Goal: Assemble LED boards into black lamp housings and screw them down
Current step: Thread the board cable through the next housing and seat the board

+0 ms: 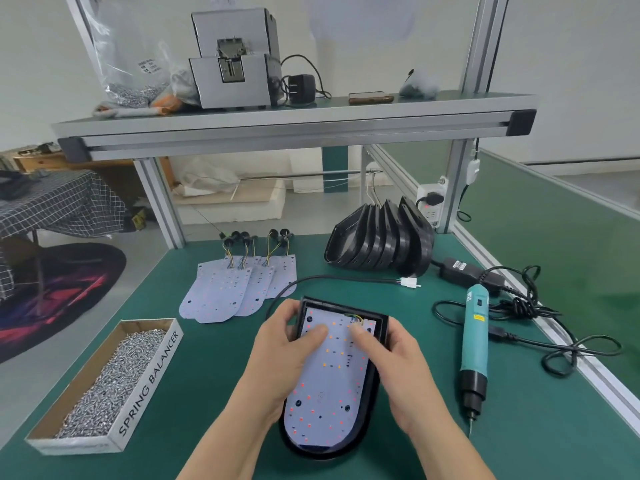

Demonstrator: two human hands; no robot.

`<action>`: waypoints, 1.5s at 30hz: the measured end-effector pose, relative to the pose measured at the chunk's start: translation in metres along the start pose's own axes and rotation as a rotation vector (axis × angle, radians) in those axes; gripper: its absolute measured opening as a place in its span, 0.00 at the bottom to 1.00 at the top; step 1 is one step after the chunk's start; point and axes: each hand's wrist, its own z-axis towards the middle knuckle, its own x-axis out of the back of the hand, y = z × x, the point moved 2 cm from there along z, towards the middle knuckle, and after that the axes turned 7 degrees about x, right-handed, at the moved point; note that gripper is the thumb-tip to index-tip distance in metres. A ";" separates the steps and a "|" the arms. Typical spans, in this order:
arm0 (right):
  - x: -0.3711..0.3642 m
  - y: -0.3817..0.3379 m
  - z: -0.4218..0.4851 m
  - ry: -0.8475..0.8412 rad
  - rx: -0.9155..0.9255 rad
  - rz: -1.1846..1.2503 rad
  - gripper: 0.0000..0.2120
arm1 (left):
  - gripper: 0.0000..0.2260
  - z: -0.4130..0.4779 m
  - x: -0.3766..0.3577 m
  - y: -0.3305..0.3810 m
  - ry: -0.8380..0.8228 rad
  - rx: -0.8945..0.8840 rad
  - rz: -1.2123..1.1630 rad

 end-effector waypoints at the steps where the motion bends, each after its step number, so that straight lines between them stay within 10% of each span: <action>1: -0.003 0.000 -0.001 0.027 0.008 -0.011 0.07 | 0.07 0.000 -0.001 0.000 0.012 -0.001 0.001; 17: -0.010 0.001 0.004 0.087 0.237 -0.179 0.03 | 0.12 0.008 0.006 -0.002 -0.101 0.052 -0.185; 26: 0.023 -0.018 0.034 -0.282 0.053 0.094 0.17 | 0.13 0.014 0.018 0.000 -0.159 0.010 -0.247; 29: 0.004 -0.018 0.033 -0.502 0.090 -0.111 0.25 | 0.14 0.012 0.012 0.001 -0.341 0.003 -0.268; 32: -0.009 -0.016 0.029 -0.635 0.094 -0.202 0.14 | 0.07 0.009 0.012 0.002 -0.526 -0.048 -0.266; 45: 0.003 -0.048 0.036 -0.516 0.302 -0.775 0.08 | 0.10 0.020 0.069 -0.003 -0.407 0.098 -0.315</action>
